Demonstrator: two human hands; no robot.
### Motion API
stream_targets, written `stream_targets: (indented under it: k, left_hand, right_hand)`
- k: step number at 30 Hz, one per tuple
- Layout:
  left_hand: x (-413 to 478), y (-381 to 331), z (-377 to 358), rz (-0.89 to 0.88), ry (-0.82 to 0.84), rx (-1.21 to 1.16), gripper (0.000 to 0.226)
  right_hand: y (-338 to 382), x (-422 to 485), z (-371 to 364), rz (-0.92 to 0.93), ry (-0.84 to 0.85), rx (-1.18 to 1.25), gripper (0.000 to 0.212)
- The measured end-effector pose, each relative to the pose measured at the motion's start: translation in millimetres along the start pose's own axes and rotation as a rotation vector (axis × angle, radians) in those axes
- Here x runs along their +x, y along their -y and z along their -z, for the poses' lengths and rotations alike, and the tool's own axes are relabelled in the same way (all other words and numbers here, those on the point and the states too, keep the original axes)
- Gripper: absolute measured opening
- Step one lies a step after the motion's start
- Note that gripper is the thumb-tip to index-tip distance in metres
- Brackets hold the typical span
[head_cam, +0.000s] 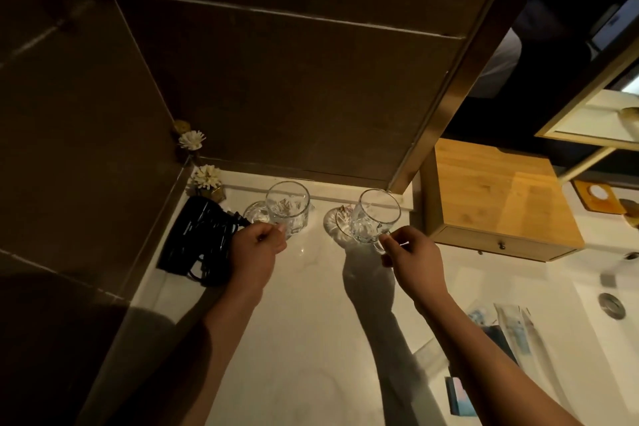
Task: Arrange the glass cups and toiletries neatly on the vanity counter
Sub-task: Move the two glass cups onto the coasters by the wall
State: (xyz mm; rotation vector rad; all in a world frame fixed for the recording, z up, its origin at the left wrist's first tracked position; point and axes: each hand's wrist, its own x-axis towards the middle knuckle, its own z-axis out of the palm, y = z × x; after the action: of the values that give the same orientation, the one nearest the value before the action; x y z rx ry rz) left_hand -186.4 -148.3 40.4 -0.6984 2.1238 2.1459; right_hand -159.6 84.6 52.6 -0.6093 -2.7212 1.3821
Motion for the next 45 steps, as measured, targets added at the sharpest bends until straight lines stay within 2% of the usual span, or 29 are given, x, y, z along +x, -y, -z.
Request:
stream_targets:
  k: [5,21,26,29,32,35,38,45]
  left_hand:
    - [18.4,3.8,-9.0,0.007,-0.010,0.005,0.029]
    - [24.3,14.3,-25.7,0.007,-0.027,0.021,0.023]
    - [17.7,18.0,-31.5,0.025,-0.032,-0.006,0.018]
    - [19.2,20.5,-31.8,0.026,-0.022,-0.023,0.007]
    - [20.4,21.5,-29.8,0.017,-0.015,0.022,0.016]
    - [17.9,16.3,-28.8,-0.017,-0.002,0.096,0.011]
    - [14.8,12.2,-27.2,-0.055,0.007,0.140,0.023]
    - [13.9,12.3,-23.3,-0.081,0.021,0.124,0.028]
  right_hand:
    - [1.2,10.0,-9.3,-0.010,0.010,-0.014,0.022]
    - [-7.7,17.0,-7.1,-0.024,-0.013,0.008,0.021]
    - [-8.7,17.9,-12.4,-0.022,-0.012,0.017,0.021]
    - [-8.3,22.1,-18.2,-0.014,-0.021,0.013,0.021]
    - [-6.1,26.6,-23.9,-0.010,-0.043,0.006,0.022]
    - [-5.6,31.5,-31.7,-0.010,-0.062,-0.007,0.023]
    - [-6.8,33.6,-40.0,-0.021,-0.071,-0.023,0.021]
    - [-10.5,30.3,-50.1,-0.009,-0.077,-0.055,0.020]
